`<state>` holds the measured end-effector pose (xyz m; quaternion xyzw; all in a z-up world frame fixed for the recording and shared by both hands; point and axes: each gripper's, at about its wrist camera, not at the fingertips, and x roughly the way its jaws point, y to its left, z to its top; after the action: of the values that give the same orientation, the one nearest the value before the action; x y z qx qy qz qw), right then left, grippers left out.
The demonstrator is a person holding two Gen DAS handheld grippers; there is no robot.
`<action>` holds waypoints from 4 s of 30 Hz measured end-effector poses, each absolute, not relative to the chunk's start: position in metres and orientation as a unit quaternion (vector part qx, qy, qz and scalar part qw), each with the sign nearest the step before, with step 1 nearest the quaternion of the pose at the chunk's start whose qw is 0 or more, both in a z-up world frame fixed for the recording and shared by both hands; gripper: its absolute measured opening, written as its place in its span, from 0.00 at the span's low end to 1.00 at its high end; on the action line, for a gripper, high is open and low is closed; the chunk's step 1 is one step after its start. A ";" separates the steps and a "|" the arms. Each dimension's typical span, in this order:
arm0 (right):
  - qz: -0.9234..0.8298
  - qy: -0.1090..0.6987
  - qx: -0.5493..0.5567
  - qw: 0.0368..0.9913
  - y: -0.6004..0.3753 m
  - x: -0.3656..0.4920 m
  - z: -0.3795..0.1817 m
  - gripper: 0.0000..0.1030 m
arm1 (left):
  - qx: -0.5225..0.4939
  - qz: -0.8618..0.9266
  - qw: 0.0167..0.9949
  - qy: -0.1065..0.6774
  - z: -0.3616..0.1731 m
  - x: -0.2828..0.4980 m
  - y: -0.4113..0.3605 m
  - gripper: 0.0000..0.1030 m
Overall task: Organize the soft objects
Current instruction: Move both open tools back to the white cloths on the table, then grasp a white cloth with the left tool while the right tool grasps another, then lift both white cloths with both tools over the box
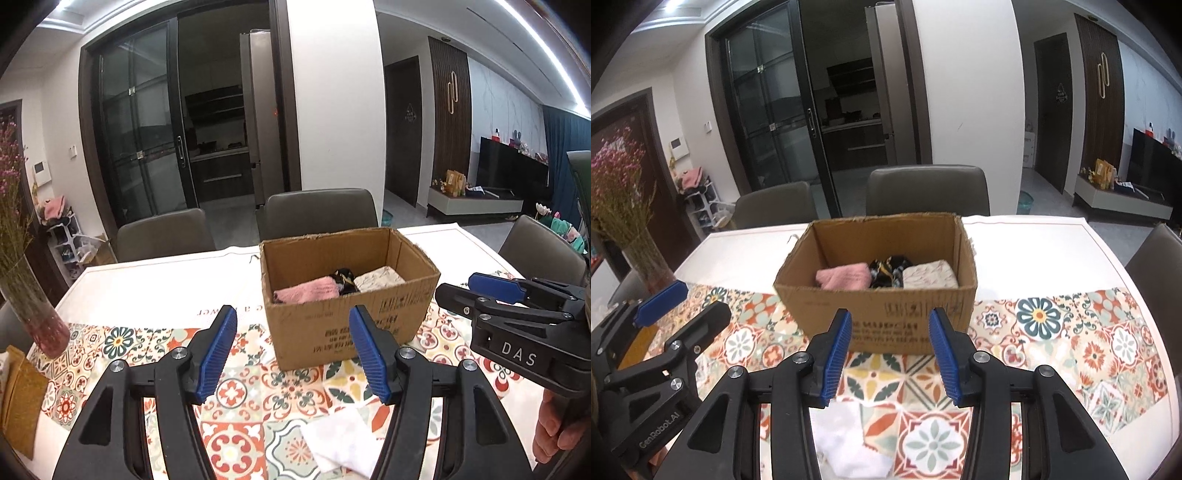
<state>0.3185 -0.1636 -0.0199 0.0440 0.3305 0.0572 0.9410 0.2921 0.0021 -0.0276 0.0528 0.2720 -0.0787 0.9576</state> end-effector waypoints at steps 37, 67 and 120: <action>0.046 0.435 0.089 0.895 -0.130 0.253 -0.113 0.44 | 0.061 -0.123 0.926 0.351 -0.105 0.263 0.031 0.60; 0.033 0.458 0.065 0.886 -0.101 0.254 -0.192 0.44 | 0.058 -0.172 0.895 0.409 -0.185 0.310 0.014 0.50; 0.039 0.449 0.042 0.892 -0.119 0.263 -0.194 0.11 | 0.070 -0.130 0.901 0.408 -0.175 0.307 0.003 0.08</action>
<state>0.2626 -0.1191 -0.1939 0.0418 0.4485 0.0389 0.8919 0.3067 0.0027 -0.1750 0.0701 0.4079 -0.1298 0.9010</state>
